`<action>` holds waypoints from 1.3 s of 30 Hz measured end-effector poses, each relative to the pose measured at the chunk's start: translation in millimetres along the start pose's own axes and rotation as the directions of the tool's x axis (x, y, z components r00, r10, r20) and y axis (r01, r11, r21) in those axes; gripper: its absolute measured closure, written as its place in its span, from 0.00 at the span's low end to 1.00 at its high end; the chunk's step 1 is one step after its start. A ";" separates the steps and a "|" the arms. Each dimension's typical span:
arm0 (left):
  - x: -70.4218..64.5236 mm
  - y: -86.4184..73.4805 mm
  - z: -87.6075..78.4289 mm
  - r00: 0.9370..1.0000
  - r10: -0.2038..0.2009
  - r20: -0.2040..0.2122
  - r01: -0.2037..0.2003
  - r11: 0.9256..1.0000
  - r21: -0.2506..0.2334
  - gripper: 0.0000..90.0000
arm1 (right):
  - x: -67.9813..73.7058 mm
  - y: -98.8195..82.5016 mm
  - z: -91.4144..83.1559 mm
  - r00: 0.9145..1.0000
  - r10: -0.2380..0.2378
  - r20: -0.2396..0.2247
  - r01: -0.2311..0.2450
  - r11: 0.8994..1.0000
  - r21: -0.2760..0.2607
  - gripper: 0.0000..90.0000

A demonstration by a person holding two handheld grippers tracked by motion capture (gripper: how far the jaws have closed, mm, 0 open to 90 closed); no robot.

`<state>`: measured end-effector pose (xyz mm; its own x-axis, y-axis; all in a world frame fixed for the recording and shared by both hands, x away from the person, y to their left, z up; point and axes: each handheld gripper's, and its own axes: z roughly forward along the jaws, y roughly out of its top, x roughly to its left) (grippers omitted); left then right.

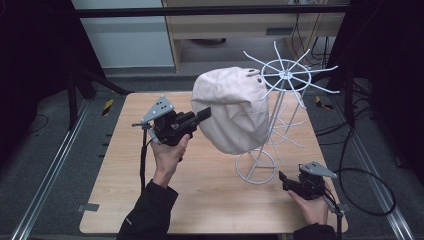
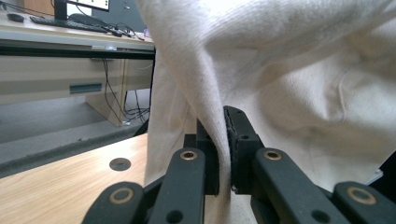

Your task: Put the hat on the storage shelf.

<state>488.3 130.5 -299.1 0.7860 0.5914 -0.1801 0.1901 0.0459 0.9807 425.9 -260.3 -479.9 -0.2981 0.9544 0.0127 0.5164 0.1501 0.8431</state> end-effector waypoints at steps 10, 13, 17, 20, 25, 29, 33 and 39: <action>-4.4 -6.2 2.8 0.999 0.045 -0.013 -0.044 0.999 0.029 0.85 | 0.0 -0.1 0.1 1.000 -0.001 -0.001 0.001 1.000 0.002 0.24; -4.6 -8.4 3.3 0.999 0.051 -0.018 -0.050 0.998 0.039 0.81 | 0.1 -0.2 0.2 1.000 0.002 0.000 -0.002 1.000 0.002 0.24; -4.3 -10.9 2.8 0.998 0.059 -0.023 -0.058 0.997 0.047 0.73 | -0.6 -0.2 0.1 1.000 -0.002 0.002 0.002 1.000 0.002 0.24; -3.1 -12.1 1.1 0.998 0.064 -0.029 -0.063 0.997 0.051 0.68 | -1.2 -0.4 0.1 1.000 -0.001 0.003 0.001 1.000 0.003 0.24; -0.7 -14.6 -3.4 0.997 0.072 -0.036 -0.070 0.996 0.060 0.61 | -1.7 -0.7 -0.3 1.000 0.007 0.002 -0.007 1.000 0.006 0.24; 0.9 -17.6 -11.7 0.996 0.082 -0.043 -0.079 0.995 0.065 0.54 | -1.3 -0.8 -0.3 1.000 0.008 0.002 -0.008 1.000 0.006 0.24; 2.2 -20.1 -21.3 0.994 0.100 -0.053 -0.096 0.993 0.067 0.48 | -1.4 -0.9 -0.4 1.000 0.008 0.002 -0.008 1.000 0.006 0.24; 9.0 -28.3 -50.6 0.989 0.117 -0.091 -0.109 0.990 0.089 0.41 | -1.4 -1.1 -0.4 1.000 0.010 0.006 -0.010 1.000 0.008 0.24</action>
<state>460.2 175.3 -324.6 0.7463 0.6631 -0.0568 0.1555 -0.0908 0.9837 425.4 -262.0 -480.6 -0.2882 0.9574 0.0185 0.5259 0.1421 0.8386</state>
